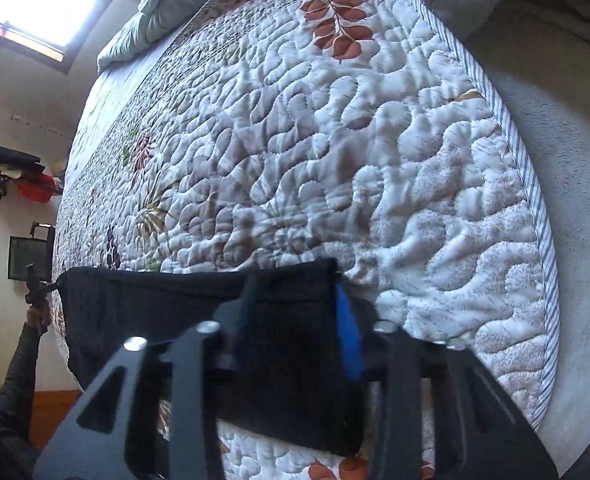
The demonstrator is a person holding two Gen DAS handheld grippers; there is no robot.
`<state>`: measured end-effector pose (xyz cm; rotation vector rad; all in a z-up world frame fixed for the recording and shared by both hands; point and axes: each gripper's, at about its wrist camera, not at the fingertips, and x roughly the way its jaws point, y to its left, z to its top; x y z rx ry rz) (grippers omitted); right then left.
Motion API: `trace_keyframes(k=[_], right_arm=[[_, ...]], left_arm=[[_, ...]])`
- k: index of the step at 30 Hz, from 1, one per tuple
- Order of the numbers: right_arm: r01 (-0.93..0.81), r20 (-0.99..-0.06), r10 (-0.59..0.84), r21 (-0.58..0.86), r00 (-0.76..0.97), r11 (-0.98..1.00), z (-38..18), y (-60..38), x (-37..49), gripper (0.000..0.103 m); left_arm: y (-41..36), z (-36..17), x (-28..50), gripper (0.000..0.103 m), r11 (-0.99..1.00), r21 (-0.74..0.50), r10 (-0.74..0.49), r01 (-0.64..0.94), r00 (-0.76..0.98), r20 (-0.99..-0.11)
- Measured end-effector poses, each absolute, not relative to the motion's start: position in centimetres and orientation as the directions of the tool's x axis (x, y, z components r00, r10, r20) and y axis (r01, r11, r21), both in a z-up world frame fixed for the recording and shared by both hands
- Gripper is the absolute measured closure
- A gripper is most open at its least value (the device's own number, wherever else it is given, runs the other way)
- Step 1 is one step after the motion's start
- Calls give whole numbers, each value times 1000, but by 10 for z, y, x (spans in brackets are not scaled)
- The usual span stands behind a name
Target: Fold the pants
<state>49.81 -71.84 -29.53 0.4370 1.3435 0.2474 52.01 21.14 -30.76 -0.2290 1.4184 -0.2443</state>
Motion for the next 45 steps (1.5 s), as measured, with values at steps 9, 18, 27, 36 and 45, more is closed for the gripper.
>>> trace_keyframes(k=[9, 18, 27, 36, 45], right_arm=[[42, -879, 352, 384, 322, 922, -251, -718, 478, 96], [1, -868, 239, 266, 436, 964, -181, -707, 420, 97], [71, -759, -103, -74, 643, 995, -173, -679, 290, 96], [227, -741, -231, -108, 631, 968, -246, -645, 171, 95], [401, -823, -132, 123, 553, 908, -275, -659, 125, 74]], left_arm=[[209, -257, 500, 92, 957, -289, -289, 36, 242, -926], [183, -176, 455, 92, 956, -265, -293, 124, 388, -874], [171, -132, 344, 91, 954, -184, -291, 235, 586, -756], [205, -183, 244, 79, 957, -252, -287, 141, 565, -774], [240, -252, 214, 32, 969, -228, -164, -91, 451, -877]])
